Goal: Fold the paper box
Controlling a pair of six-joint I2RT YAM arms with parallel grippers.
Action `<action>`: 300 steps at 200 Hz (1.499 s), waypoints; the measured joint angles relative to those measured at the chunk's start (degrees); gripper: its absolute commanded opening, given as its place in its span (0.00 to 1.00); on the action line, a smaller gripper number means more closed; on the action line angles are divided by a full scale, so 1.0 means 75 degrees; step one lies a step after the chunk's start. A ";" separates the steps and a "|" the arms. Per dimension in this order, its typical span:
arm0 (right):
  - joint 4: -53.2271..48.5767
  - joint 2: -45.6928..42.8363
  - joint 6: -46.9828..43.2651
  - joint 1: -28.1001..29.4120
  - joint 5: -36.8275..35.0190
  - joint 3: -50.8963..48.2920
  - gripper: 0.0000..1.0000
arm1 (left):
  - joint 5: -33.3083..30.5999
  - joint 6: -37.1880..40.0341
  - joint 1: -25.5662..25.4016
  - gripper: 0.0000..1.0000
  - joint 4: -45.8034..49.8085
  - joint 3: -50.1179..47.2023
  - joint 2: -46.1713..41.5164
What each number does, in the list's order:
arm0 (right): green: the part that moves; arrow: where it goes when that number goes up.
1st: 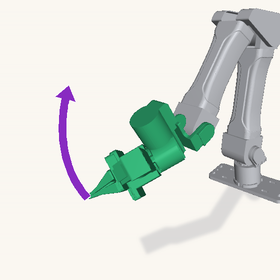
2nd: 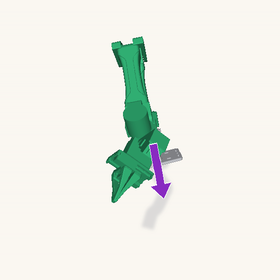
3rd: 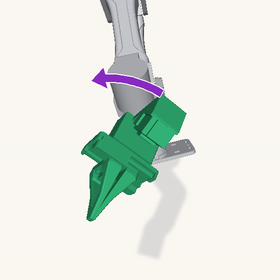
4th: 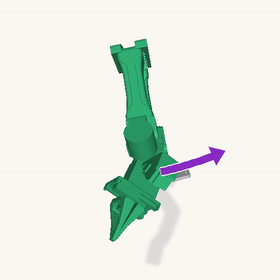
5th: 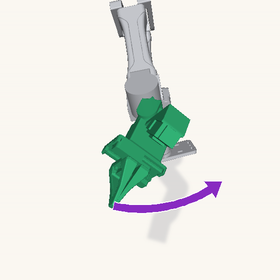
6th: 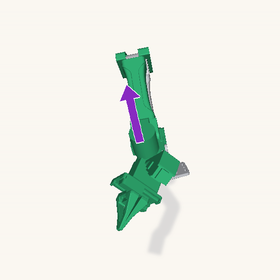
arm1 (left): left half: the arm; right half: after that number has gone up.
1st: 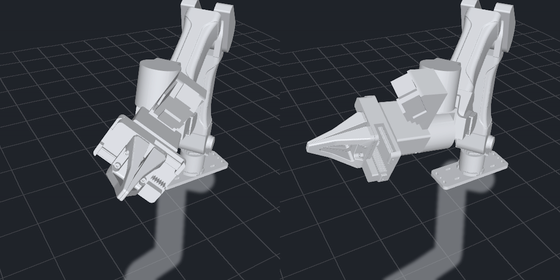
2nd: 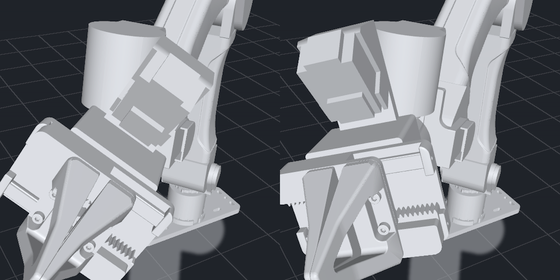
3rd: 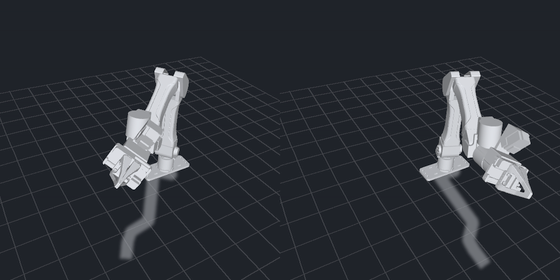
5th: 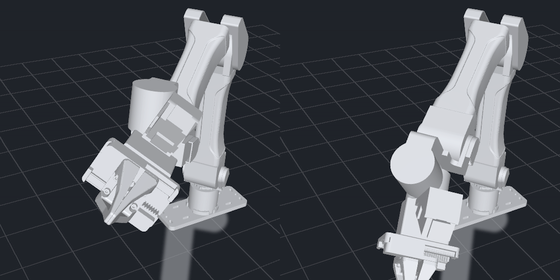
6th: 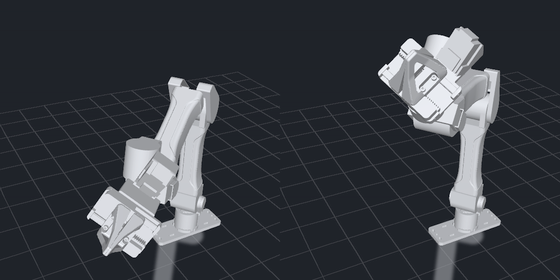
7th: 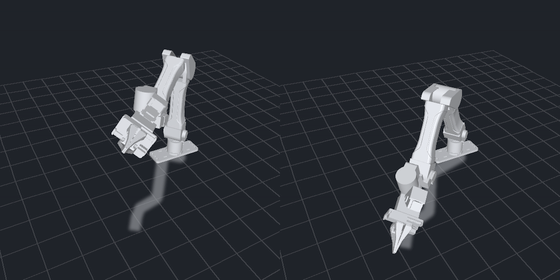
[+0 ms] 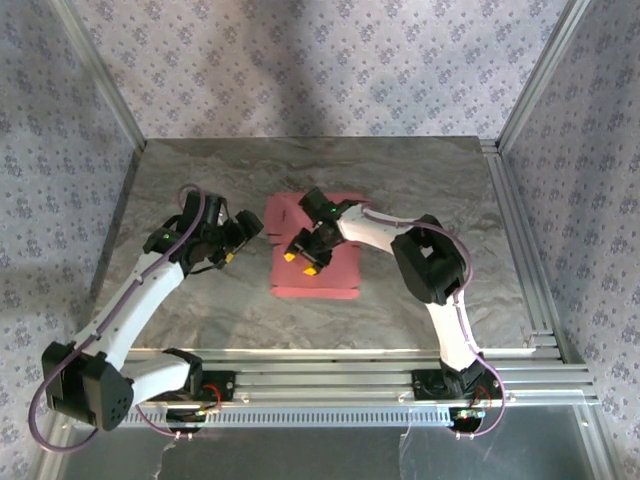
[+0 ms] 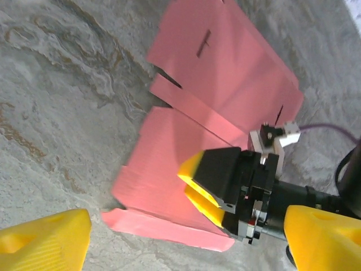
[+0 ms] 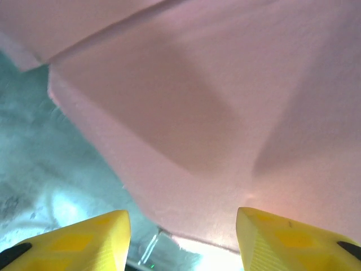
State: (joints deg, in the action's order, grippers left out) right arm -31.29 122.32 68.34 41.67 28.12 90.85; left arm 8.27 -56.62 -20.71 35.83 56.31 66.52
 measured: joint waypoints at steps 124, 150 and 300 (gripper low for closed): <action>-0.0804 -0.0096 -0.2203 -0.3395 -0.0828 0.1075 0.37 | 0.1244 -0.0673 -0.0026 0.14 -0.1221 0.2369 0.5202; -0.1096 0.0959 -0.2291 -0.3118 -0.0813 0.1687 0.29 | 0.1329 -0.0822 -0.0117 0.08 -0.1239 0.2369 0.5665; -0.1137 -0.0702 -0.1495 -0.1180 -0.0737 -0.1160 0.28 | 0.1894 0.0764 0.0676 0.05 -0.0650 0.3544 0.7003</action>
State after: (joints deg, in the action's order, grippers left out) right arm -39.81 117.05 57.12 32.82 22.59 82.15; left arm 22.48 -50.89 -15.64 30.96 82.89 119.04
